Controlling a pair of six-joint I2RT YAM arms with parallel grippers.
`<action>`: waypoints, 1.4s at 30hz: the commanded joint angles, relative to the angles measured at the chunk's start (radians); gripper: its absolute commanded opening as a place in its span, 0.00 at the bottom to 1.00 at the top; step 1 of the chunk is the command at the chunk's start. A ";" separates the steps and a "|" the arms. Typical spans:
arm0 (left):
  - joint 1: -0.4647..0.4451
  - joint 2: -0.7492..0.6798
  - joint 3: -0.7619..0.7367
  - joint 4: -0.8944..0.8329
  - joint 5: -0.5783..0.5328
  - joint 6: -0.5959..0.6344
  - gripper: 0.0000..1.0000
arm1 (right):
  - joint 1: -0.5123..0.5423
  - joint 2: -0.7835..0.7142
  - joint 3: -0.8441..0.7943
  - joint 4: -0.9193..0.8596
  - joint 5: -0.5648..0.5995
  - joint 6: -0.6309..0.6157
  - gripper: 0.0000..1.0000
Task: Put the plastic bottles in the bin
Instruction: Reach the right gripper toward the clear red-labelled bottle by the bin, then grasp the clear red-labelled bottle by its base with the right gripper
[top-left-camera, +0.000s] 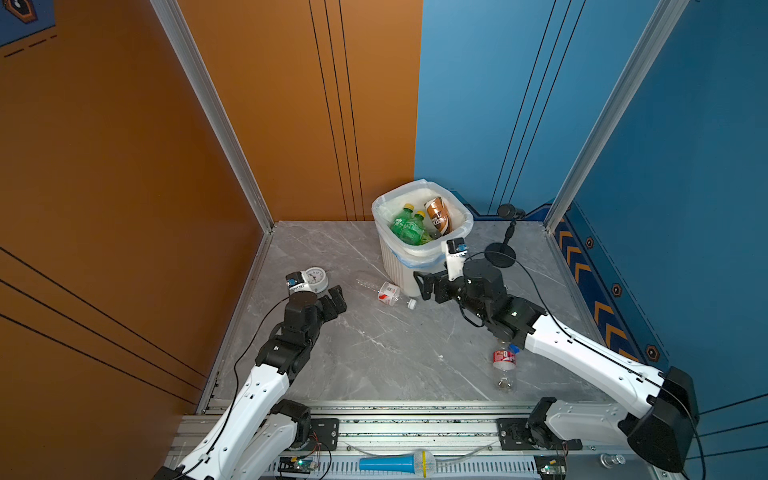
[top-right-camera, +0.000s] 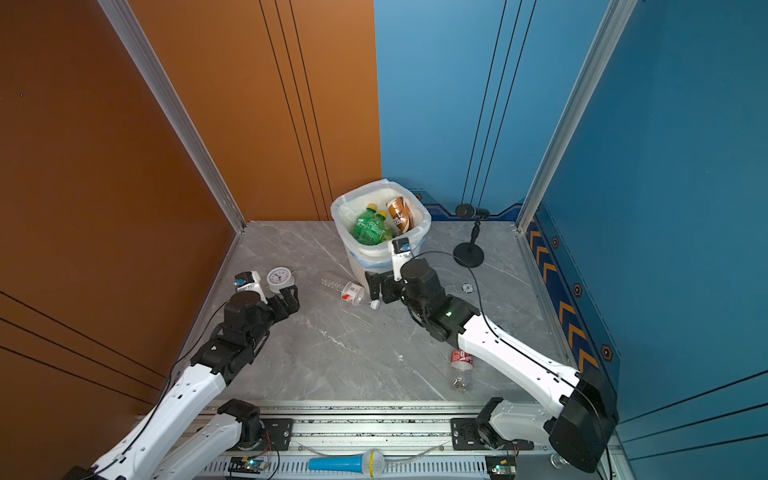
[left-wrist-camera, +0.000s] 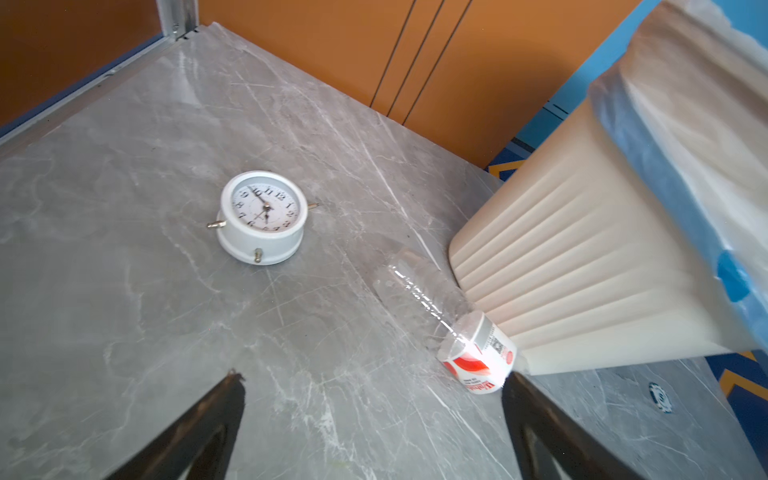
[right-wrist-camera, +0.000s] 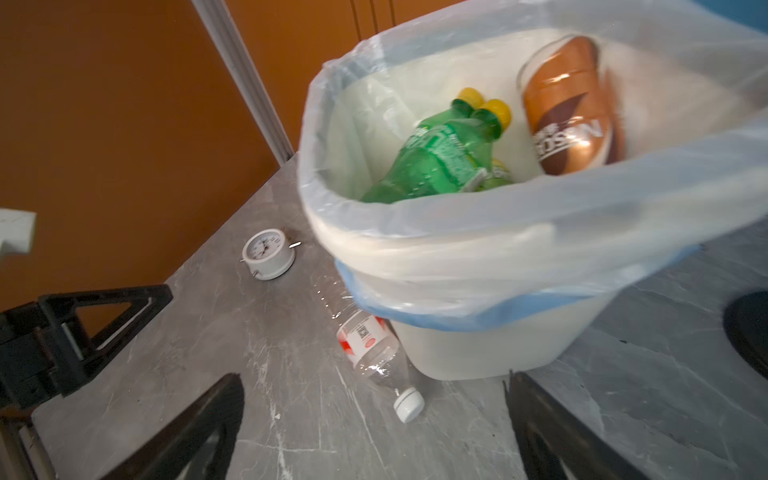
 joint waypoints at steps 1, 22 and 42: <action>0.043 -0.059 -0.040 -0.020 -0.021 -0.053 0.98 | 0.084 0.107 0.082 -0.081 0.042 -0.096 1.00; 0.180 -0.260 -0.098 -0.134 0.016 -0.081 0.98 | 0.162 0.775 0.633 -0.364 0.239 -0.275 1.00; 0.240 -0.259 -0.119 -0.134 0.063 -0.092 0.98 | 0.100 1.019 0.783 -0.362 0.146 -0.239 0.98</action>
